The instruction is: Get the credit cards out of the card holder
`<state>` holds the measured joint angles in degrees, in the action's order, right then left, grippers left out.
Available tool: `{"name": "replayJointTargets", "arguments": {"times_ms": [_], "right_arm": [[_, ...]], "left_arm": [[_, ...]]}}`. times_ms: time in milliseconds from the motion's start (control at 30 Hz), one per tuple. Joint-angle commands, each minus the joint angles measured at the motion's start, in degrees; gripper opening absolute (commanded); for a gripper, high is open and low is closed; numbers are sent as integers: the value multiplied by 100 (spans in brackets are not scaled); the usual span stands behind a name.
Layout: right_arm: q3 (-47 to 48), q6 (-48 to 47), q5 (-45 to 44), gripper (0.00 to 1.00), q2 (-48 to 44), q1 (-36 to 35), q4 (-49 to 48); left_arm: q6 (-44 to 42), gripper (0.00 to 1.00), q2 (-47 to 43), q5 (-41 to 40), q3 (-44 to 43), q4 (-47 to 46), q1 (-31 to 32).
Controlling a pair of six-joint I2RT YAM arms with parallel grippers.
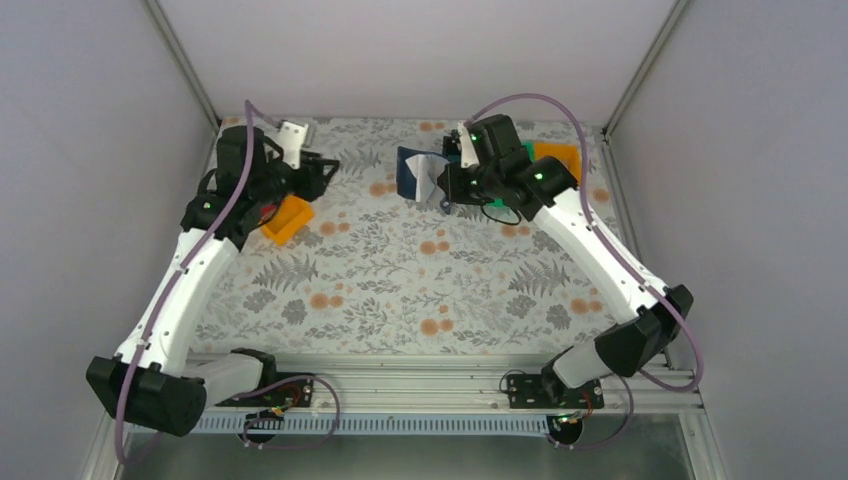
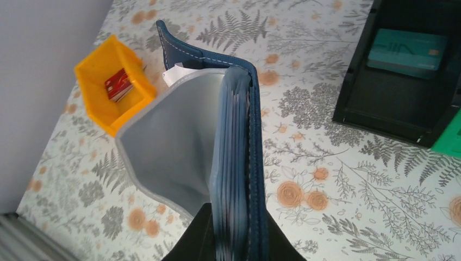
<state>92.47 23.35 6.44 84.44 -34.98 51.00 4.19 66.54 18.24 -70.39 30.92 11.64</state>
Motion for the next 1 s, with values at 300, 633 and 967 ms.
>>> {"name": "replayJointTargets", "arguments": {"times_ms": [300,633,967], "right_arm": [[1220,278,-79,4,1043,-650,-350],[1186,299,321,4,929,-738,-534],[1180,-46,1011,4,703,-738,-537]], "left_arm": [[-49,35,772,2629,-355,-829,1933],[196,22,978,1166,-311,-416,1885],[-97,23,668,615,-161,-183,1177]]}}
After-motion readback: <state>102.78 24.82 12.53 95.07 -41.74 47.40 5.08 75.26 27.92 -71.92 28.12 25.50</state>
